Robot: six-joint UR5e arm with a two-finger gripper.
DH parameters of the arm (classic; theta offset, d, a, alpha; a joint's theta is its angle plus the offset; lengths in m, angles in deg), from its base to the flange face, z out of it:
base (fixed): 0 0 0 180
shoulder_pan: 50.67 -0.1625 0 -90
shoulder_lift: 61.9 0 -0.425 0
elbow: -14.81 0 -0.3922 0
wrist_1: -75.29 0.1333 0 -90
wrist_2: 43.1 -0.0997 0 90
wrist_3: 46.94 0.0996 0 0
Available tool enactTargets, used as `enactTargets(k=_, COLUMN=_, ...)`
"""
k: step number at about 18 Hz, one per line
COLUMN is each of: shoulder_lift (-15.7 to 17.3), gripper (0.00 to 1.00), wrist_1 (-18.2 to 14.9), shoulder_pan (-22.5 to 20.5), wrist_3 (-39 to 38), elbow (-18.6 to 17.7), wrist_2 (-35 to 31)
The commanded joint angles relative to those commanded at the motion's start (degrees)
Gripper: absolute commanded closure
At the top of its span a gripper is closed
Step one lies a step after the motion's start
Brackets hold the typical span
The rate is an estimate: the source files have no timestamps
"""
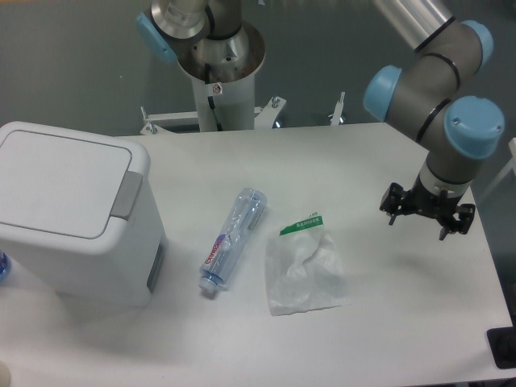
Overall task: Open the trash can
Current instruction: 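Move the gripper over the bag and bottle toward the trash can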
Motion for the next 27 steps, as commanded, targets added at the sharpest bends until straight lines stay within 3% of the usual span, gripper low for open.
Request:
enactTargets(k=14, shoulder_lift=4.1, gripper=0.0, wrist_1=-0.1, shoulder_pan=10.3, wrist_3=-20.9, elbow=-0.2, wrist_2=1.1)
enactTargets(k=22, shoulder_lift=7.8, gripper=0.0, wrist_1=-0.6, shoulder_pan=16.0, wrist_3=-25.7, elbow=-0.5, wrist_2=6.9)
enactTargets(k=27, shoulder_lift=10.9, gripper=0.0, wrist_1=-0.5, shoulder_pan=17.7, wrist_3=-27.5, elbow=-1.1, wrist_2=15.5)
